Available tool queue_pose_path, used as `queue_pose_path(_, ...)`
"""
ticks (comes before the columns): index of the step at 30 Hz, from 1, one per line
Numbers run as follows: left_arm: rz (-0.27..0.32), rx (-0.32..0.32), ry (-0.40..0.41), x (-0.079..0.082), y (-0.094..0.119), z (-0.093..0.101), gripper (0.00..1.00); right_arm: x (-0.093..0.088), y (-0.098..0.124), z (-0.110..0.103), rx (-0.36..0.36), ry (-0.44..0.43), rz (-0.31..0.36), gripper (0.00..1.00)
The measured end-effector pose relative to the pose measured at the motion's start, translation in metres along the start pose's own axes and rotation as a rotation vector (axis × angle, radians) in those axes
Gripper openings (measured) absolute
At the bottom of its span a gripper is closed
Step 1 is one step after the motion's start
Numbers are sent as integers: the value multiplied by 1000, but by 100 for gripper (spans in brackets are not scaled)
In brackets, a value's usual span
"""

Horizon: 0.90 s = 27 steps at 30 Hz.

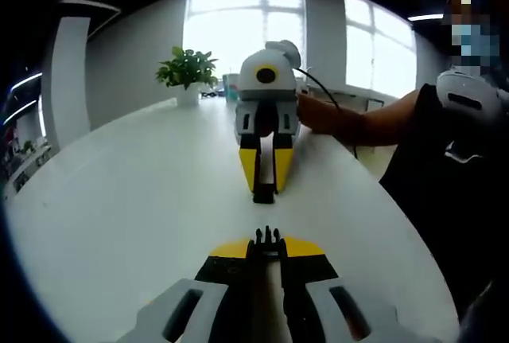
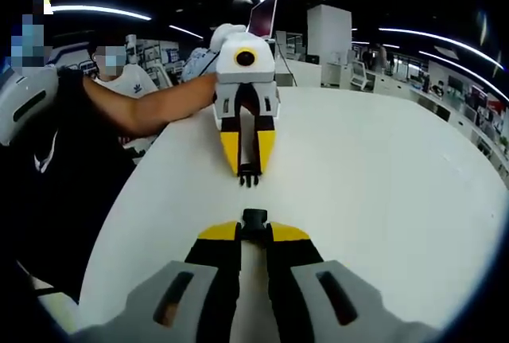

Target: Snap the two parts of the plastic buckle together until the buckle closes and remains connected.

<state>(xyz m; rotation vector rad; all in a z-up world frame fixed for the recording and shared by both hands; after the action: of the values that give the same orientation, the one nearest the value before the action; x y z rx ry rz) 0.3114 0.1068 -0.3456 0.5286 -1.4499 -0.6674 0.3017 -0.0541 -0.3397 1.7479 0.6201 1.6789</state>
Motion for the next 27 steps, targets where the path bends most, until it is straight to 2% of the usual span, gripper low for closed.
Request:
queue_pose_path(12,9,4,-8,0,0,-1,11,1,-1,0,7,1,5,10)
queue_pose_path(27,26,-12,-26,6,-10,1,11,5,-7,-2,9,27,24,9)
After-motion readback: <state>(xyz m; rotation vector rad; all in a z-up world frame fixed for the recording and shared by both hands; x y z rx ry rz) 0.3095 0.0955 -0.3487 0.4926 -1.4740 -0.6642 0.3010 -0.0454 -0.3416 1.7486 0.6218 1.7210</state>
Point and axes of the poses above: the point that each gripper's makers call its tool centre point, and the gripper's own axes: y roughly backward along the fingers, z roughly to its right, x roughly out of its top, the point moved 6 cm from there along y, roughly backward along the fingers, and after that the axes turned 14 degrees about -z, right-handed, at the moved point
